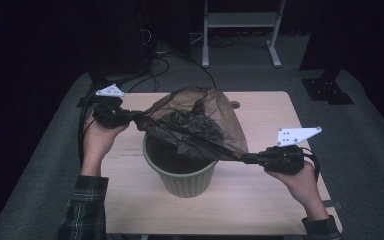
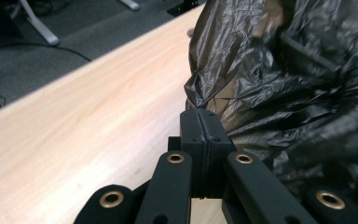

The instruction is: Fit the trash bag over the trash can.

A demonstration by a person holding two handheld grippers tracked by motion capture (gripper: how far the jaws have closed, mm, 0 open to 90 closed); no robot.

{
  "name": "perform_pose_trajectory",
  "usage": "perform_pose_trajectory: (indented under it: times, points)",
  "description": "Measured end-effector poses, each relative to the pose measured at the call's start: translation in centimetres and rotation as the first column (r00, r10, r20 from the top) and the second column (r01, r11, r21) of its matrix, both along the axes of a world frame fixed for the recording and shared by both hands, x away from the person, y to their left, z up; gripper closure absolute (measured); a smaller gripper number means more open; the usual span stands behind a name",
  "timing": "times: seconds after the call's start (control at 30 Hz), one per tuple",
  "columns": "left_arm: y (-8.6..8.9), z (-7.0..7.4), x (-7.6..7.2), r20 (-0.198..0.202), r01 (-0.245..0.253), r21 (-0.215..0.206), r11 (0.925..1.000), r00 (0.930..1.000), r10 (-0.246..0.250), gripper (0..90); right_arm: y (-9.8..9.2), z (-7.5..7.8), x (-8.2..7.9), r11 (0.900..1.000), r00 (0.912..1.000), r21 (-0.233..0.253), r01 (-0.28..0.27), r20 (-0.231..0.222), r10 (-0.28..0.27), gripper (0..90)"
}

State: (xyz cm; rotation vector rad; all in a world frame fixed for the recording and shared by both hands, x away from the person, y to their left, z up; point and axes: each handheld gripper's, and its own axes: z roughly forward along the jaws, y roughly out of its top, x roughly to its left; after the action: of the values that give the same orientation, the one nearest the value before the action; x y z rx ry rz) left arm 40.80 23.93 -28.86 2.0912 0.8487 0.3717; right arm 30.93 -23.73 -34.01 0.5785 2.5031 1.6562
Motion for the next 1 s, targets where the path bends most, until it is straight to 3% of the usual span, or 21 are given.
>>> perform_pose_trajectory:
  times: [0.07, 0.27, 0.5, 0.57, 0.63, 0.67, 0.77, 0.87, 1.0]
  points:
    - [0.3, -0.7, 0.0, -0.016, -0.016, 0.020, 0.9997, 0.9997, 0.016, 89.8, 0.2, -1.1, -0.1, 1.000, 0.9994, -0.015, -0.016, -0.031, 0.015, 90.0]
    - [1.5, -3.0, 0.0, -0.079, -0.030, 0.018, 0.9994, 0.9964, 0.032, 89.8, 0.9, -3.6, -0.9, 0.997, 0.9945, -0.056, -0.061, -0.088, 0.056, 90.0]
    - [0.9, -4.6, 0.2, -0.151, -0.002, 0.030, 0.9996, 0.9885, 0.006, 89.9, 1.3, -5.3, -0.8, 0.995, 0.9885, -0.048, -0.086, -0.129, 0.079, 90.0]
    - [0.7, -4.6, 0.2, -0.147, 0.001, 0.042, 0.9991, 0.9891, 0.005, 89.8, 1.5, -5.2, -0.8, 0.994, 0.9884, -0.058, -0.089, -0.128, 0.081, 90.0]
    - [0.6, -4.5, 0.1, -0.130, 0.003, 0.057, 0.9984, 0.9915, 0.005, 89.8, 1.6, -5.0, -0.8, 0.993, 0.9893, -0.069, -0.096, -0.117, 0.087, 87.3]
    - [0.6, -4.5, 0.1, -0.128, 0.002, 0.057, 0.9984, 0.9918, 0.005, 89.8, 1.5, -4.7, -0.8, 0.994, 0.9917, -0.071, -0.086, -0.102, 0.079, 79.2]
    - [0.8, -4.3, 0.1, -0.118, 0.001, 0.048, 0.9988, 0.9931, 0.005, 89.8, 0.6, -3.5, -0.5, 0.998, 0.9951, -0.028, -0.052, -0.085, 0.050, 68.6]
    - [0.9, -4.1, 0.1, -0.108, 0.000, 0.045, 0.9990, 0.9942, 0.004, 89.8, -0.6, -1.4, 0.0, 1.000, 0.9995, 0.016, 0.003, -0.031, -0.002, 64.2]
    - [0.9, -3.8, 0.1, -0.097, 0.002, 0.044, 0.9990, 0.9952, 0.002, 89.8, -1.2, 1.5, 1.4, 0.994, 0.9955, 0.072, 0.083, 0.041, -0.086, 58.3]
